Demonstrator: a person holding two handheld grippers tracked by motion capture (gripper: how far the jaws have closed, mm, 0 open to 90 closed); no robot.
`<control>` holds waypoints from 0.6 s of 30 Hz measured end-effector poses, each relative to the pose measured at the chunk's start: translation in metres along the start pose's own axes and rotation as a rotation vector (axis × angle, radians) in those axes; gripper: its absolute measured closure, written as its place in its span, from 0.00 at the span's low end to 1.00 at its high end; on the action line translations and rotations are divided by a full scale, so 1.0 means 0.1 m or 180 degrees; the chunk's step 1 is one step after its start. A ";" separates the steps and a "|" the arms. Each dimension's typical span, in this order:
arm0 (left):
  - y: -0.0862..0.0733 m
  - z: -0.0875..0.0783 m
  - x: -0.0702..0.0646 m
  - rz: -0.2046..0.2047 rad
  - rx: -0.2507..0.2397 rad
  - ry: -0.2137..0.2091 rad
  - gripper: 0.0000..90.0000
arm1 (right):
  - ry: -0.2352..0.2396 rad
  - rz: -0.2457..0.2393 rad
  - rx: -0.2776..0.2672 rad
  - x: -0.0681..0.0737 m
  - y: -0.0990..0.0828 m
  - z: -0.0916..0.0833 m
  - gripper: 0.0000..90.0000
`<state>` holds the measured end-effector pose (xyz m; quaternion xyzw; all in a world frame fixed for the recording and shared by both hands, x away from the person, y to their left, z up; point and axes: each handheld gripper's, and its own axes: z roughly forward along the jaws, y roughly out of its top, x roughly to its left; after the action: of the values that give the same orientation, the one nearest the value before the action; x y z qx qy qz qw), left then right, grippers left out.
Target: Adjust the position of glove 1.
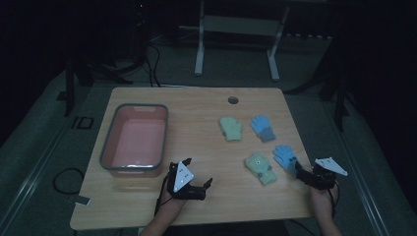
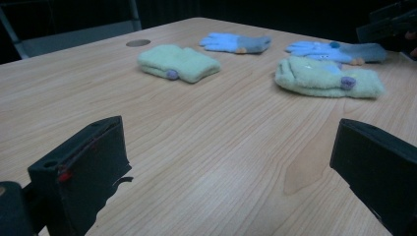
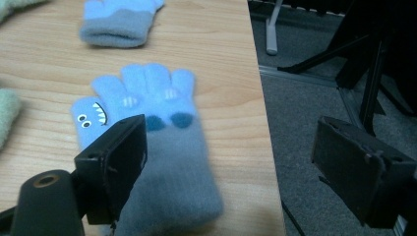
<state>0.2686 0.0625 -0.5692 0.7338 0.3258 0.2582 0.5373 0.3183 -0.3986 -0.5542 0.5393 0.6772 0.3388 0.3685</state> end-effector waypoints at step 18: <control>0.00 -0.02 -0.04 0.0114 -0.0020 -0.0118 0.01 | 0.0171 -0.0149 0.0439 0.05 0.10 0.04 0.15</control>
<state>0.2648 0.0606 -0.5693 0.7425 0.3017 0.2552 0.5408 0.3256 -0.3912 -0.5484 0.5381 0.7210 0.2970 0.3201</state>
